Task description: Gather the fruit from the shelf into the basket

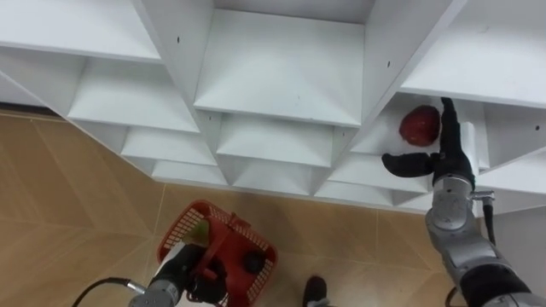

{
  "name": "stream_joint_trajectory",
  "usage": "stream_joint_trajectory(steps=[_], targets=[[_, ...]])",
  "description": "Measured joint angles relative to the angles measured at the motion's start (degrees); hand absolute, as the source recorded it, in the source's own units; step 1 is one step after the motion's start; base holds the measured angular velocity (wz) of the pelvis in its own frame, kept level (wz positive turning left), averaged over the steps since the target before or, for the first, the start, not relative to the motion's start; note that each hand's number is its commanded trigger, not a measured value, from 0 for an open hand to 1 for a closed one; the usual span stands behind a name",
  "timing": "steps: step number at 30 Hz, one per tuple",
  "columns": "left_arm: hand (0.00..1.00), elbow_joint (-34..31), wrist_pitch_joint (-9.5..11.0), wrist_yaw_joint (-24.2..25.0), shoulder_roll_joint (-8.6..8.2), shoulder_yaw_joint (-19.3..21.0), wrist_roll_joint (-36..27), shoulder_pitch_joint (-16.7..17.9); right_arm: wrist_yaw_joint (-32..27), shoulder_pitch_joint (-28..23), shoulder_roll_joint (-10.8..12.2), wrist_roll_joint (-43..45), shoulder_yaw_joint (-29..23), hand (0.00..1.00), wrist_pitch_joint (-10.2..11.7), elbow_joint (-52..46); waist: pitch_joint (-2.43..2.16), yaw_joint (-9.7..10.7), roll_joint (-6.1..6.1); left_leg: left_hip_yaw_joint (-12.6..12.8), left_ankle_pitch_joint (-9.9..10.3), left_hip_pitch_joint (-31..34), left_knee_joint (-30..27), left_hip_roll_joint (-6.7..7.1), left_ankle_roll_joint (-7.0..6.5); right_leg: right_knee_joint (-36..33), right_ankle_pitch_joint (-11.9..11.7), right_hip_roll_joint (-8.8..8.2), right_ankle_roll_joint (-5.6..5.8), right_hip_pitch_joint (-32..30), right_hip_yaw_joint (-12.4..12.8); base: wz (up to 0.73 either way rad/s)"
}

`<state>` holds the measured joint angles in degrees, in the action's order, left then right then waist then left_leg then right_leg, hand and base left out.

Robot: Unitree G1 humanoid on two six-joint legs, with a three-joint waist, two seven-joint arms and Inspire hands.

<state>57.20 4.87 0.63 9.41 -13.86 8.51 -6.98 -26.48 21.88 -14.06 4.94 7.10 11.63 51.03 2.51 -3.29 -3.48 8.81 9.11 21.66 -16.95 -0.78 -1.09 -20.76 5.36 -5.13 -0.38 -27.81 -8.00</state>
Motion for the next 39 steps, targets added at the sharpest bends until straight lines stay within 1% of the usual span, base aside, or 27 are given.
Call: stream_joint_trajectory(steps=[8, 9, 10, 11, 15, 25, 39], targets=[[1.00, 0.08, 0.01, 0.02, -0.04, 0.00, 0.01, -0.20, -0.29, 0.88, 0.00, 0.12, -0.52, 0.00, 0.07, -0.04, 0.00, -0.16, 0.00, -0.11, 0.00, 0.63, -0.47, -0.02, -0.01, -0.04, 0.00, 0.00, 0.00, -0.38, -0.02, 0.01], [1.00, 0.08, 0.01, 0.01, -0.04, 0.00, 0.01, -0.20, -0.31, 1.01, 0.00, 0.12, -0.52, 0.60, 0.07, -0.04, 0.00, -0.16, 0.00, -0.11, 0.00, 0.64, -0.47, -0.04, -0.01, -0.04, 0.00, 0.02, 0.00, -0.39, -0.03, 0.00], [1.00, 0.07, 0.01, 0.00, -0.04, 0.00, 0.01, -0.20, -0.40, 1.15, 0.00, 0.11, -0.52, 0.98, 0.07, -0.03, 0.00, -0.13, 0.00, -0.11, 0.00, 0.66, -0.47, -0.05, -0.01, -0.04, 0.00, 0.03, 0.00, -0.40, -0.03, 0.00], [1.00, 0.07, 0.01, 0.00, -0.05, 0.00, 0.01, -0.22, -0.47, 1.17, 0.00, 0.10, -0.52, 1.00, 0.07, -0.03, 0.00, -0.12, 0.00, -0.11, 0.00, 0.66, -0.47, -0.06, -0.01, -0.04, 0.00, 0.04, 0.00, -0.40, -0.04, 0.00], [1.00, 0.06, 0.01, 0.00, -0.14, -0.01, 0.01, -0.27, -0.88, 1.17, 0.00, -0.09, -0.49, 1.00, 0.06, -0.03, 0.00, -0.15, 0.01, -0.11, 0.00, 0.67, -0.45, -0.06, -0.01, -0.02, -0.01, 0.04, 0.00, -0.40, -0.07, 0.00], [1.00, 0.06, 0.02, 0.00, -0.97, -0.05, -0.03, -0.50, -1.00, 1.28, 0.00, -0.13, -0.46, 1.00, 0.06, 0.05, 0.00, -0.40, 0.01, -0.11, 0.00, 0.68, -0.42, -0.08, -0.01, 0.01, -0.02, 0.09, -0.02, -0.44, -0.30, 0.00], [1.00, 0.02, 0.02, 0.01, -1.04, -0.65, -0.03, -0.53, -0.96, 1.25, 0.00, -0.13, -0.44, 1.00, 0.02, 0.40, -0.02, -0.67, 0.05, -0.11, 0.00, 0.68, -0.42, -0.10, -0.01, 0.01, -0.04, 0.11, -0.04, -0.43, -0.29, 0.00]])
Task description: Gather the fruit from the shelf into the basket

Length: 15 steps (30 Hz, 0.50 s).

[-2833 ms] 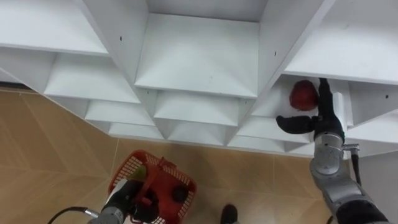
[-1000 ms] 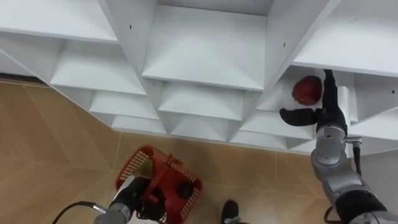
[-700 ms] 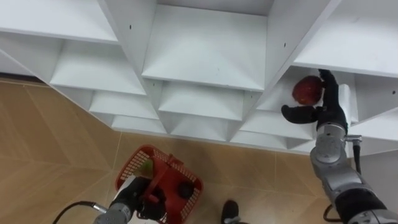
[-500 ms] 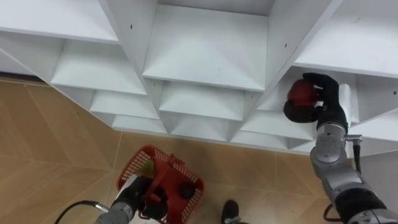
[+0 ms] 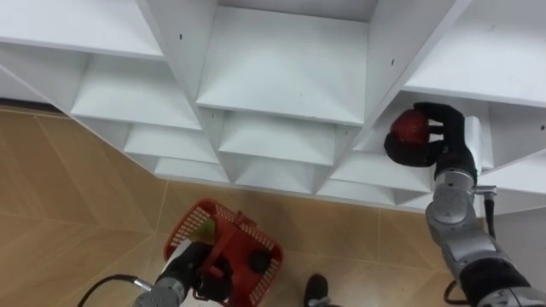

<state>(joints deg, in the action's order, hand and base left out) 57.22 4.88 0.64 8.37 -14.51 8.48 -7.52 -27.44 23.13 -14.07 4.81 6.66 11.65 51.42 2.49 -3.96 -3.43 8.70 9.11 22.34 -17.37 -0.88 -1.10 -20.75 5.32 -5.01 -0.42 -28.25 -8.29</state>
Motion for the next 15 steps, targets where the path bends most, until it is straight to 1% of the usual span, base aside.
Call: stream_joint_trajectory(steps=[7, 15], targets=[[1.00, 0.02, 0.00, -0.01, -0.31, -0.27, -0.02, -0.02, -0.08, 0.00, 0.00, 0.01, -0.01, 1.00, 0.04, 0.86, 0.00, -0.48, 0.00, -0.01, 0.00, -0.01, -0.01, -0.01, 0.00, -0.09, -0.01, -0.04, -0.01, 0.02, -0.12, 0.00], [1.00, 0.05, 0.00, -0.01, -0.79, -0.22, -0.02, -0.12, -0.08, 0.01, 0.00, 0.01, -0.02, 1.00, 0.04, 0.88, 0.00, -0.54, -0.01, 0.03, 0.00, -0.01, -0.03, -0.03, 0.00, -0.10, -0.01, -0.04, -0.01, 0.02, -0.12, 0.00]])
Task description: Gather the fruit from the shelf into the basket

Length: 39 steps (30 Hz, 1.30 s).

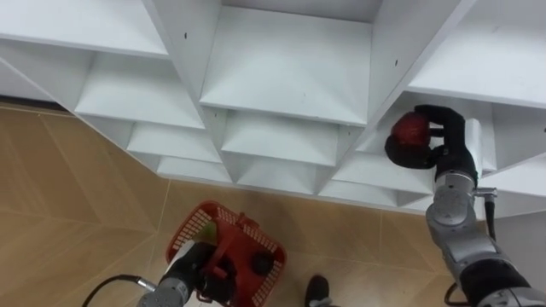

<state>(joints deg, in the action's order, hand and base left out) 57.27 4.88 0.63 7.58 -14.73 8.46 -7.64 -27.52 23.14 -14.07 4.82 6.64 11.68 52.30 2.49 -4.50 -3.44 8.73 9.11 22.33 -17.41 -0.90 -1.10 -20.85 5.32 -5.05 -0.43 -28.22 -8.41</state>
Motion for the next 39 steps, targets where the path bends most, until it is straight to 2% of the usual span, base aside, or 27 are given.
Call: stream_joint_trajectory(steps=[18, 21, 27, 28, 32, 33, 34, 38, 39], targets=[[1.00, 0.00, 0.16, -0.16, 0.23, 0.00, -0.11, -0.83, 0.19, -0.10, 0.09, 0.00, 0.11, 1.00, 0.02, -0.01, 0.01, 0.06, -0.10, 0.00, 0.00, -1.28, -0.08, -0.02, 0.00, 0.21, 0.03, -0.03, 0.03, 1.44, -0.19, 0.00], [1.00, 0.00, 0.46, -0.56, 0.23, 0.53, -0.12, -1.32, 0.07, -0.14, 0.18, 0.16, 0.12, 1.00, 0.08, -0.06, 0.29, 0.06, -0.61, -0.05, 0.00, -2.14, 0.16, 0.00, 0.00, 0.26, 0.06, -0.05, 0.01, 2.21, -0.27, 0.00], [1.00, 0.02, 0.46, -1.59, 0.39, 2.26, -1.72, -0.24, 0.09, -2.86, 0.18, -0.08, -0.05, 1.00, 0.32, -5.23, 0.18, 1.01, -1.18, -0.81, 0.02, -4.04, 0.98, -0.41, 0.06, 2.57, -0.26, 0.39, -0.06, 5.29, -1.81, 0.07], [1.00, -0.01, 0.46, -1.75, 0.45, 2.55, -2.08, -0.03, 0.10, -3.67, 0.17, -0.57, -0.06, 1.00, 0.49, -6.56, -0.04, 1.05, -1.26, -0.88, 0.02, -4.30, 1.06, -0.56, 0.09, 3.29, -0.50, 0.60, -0.11, 5.90, -1.98, 0.03], [1.00, -0.23, 0.47, -2.55, 0.51, 3.38, -2.07, 0.71, 0.25, -6.47, 0.18, -1.51, -0.03, 1.00, 0.82, -9.71, -0.19, 1.05, -1.19, -0.90, 0.06, -6.08, 1.39, -0.58, 0.15, 3.97, -0.50, 0.58, -0.08, 7.95, -2.49, 0.01], [1.00, -0.42, 0.47, -2.77, 0.56, 3.37, -1.99, 0.88, 0.26, -6.78, 0.18, -1.48, -0.01, 1.00, 0.82, -9.80, -0.39, 1.09, -1.14, -0.92, 0.06, -6.20, 1.45, -0.59, 0.15, 4.13, -0.51, 0.58, -0.07, 8.13, -2.60, 0.03], [1.00, -0.53, 0.48, -3.06, 0.57, 3.36, -1.87, 1.19, 0.28, -7.79, 0.18, -1.45, -0.02, 1.00, 0.83, -10.25, -1.10, 1.11, -1.07, -1.00, 0.06, -6.31, 1.55, -0.56, 0.15, 4.18, -0.51, 0.58, -0.06, 8.21, -2.64, 0.00], [1.00, -0.67, 0.47, -3.84, 0.61, 3.39, -1.47, 2.37, 0.91, -11.50, 0.30, 0.01, -0.01, 1.00, 0.85, -11.82, -1.99, 1.32, -0.13, -1.22, 0.22, -9.38, 2.53, -0.53, 0.31, 5.26, -0.51, 0.80, 0.07, 11.39, -2.77, 0.00], [1.00, -0.73, 0.47, -3.84, 0.60, 3.39, -1.47, 2.40, 0.92, -12.26, 0.32, 0.02, 0.00, 1.00, 0.85, -12.52, -2.06, 1.30, -0.01, -1.22, 0.23, -9.93, 2.98, -0.52, 0.32, 5.29, -0.51, 0.82, 0.08, 11.74, -2.77, 0.00]])
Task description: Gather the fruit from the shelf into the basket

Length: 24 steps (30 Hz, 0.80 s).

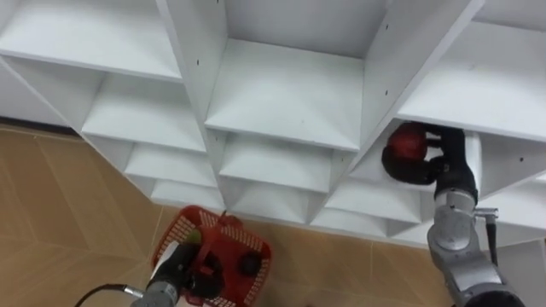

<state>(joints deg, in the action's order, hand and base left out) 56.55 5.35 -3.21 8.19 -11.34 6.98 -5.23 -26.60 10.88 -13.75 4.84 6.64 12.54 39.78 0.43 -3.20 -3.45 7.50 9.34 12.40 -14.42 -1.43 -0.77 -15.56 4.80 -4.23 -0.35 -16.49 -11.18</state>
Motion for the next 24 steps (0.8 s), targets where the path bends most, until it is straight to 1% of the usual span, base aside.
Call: stream_joint_trajectory(steps=[2, 3, 7, 10, 11, 15, 16, 21, 24], targets=[[1.00, -0.44, -0.01, -0.11, -0.07, 0.09, -0.05, 0.26, 0.38, -2.77, 0.18, 0.00, 0.16, 1.00, 0.02, -2.27, -0.17, -0.08, 0.32, 0.06, -0.05, -1.88, 0.95, 0.05, 0.03, 0.57, 0.04, 0.11, 0.06, 1.67, 0.14, -0.02], [1.00, -0.52, -0.01, -0.12, -0.12, 0.11, -0.05, 0.29, 0.57, -3.38, 0.18, 0.07, 0.24, 1.00, 0.03, -2.76, -0.25, -0.07, 0.44, 0.11, -0.06, -2.21, 1.06, 0.02, 0.04, 0.82, 0.02, 0.17, 0.09, 2.05, 0.17, -0.06], [1.00, -1.62, 0.26, -0.96, -0.01, 0.20, -0.05, 0.29, 2.88, -8.23, 0.18, 0.45, 2.52, 1.00, 0.10, -7.59, -0.29, 0.35, 0.60, 0.28, -0.16, -4.35, 1.92, -0.02, 0.17, 1.62, -0.01, 0.40, 0.14, 4.06, 0.20, -0.03], [1.00, -1.93, 0.64, -1.51, 0.14, 0.29, -0.61, 0.78, 5.02, -10.21, 0.39, 0.68, 4.63, 1.00, 0.10, -9.99, -0.27, 1.30, 0.62, 0.50, -0.20, -5.43, 2.79, 0.02, 0.19, 1.83, -0.02, 0.48, 0.19, 4.72, 0.43, -0.05], [1.00, -1.94, 0.99, -1.51, 0.14, 0.39, -0.65, 0.99, 5.60, -10.56, 0.41, 1.34, 5.36, 1.00, 0.10, -10.64, -0.26, 1.38, 0.60, 0.79, -0.20, -5.82, 3.14, 0.01, 0.19, 1.84, -0.01, 0.57, 0.22, 4.81, 0.78, -0.11], [1.00, -2.21, 1.22, -1.51, 0.14, 0.38, -0.79, 1.22, 8.03, -10.79, 0.40, 2.46, 6.90, 1.00, 0.09, -12.52, -0.18, 1.38, 0.43, 1.43, -0.19, -7.35, 4.27, 0.02, 0.19, 2.02, 0.20, 0.86, 0.51, 5.59, 1.77, -0.09], [1.00, -2.49, 1.27, -1.51, 0.15, 0.39, -0.80, 1.27, 8.47, -10.82, 0.39, 2.53, 7.24, 1.00, -0.04, -13.06, -0.09, 1.42, 0.31, 1.56, -0.19, -7.98, 4.78, 0.04, 0.19, 2.09, 0.29, 0.90, 0.60, 6.00, 1.85, -0.04], [1.00, -4.86, 1.33, -1.40, 0.25, 0.35, -1.50, 1.61, 10.44, -11.20, 0.17, 3.07, 7.24, 1.00, -0.16, -13.92, 0.21, 1.71, -0.20, 1.82, -0.12, -8.74, 5.12, -0.01, 0.23, 2.71, 0.36, 1.09, 0.69, 6.63, 2.20, -0.03], [1.00, -6.55, 1.33, -1.26, 0.41, 0.32, -1.81, 1.69, 11.80, -12.88, 0.15, 3.52, 7.24, 1.00, -0.94, -16.21, 0.21, 1.71, -0.19, 1.92, 0.11, -8.81, 5.13, -0.25, 0.42, 2.95, 0.37, 1.37, 0.68, 6.72, 2.23, -0.04]])
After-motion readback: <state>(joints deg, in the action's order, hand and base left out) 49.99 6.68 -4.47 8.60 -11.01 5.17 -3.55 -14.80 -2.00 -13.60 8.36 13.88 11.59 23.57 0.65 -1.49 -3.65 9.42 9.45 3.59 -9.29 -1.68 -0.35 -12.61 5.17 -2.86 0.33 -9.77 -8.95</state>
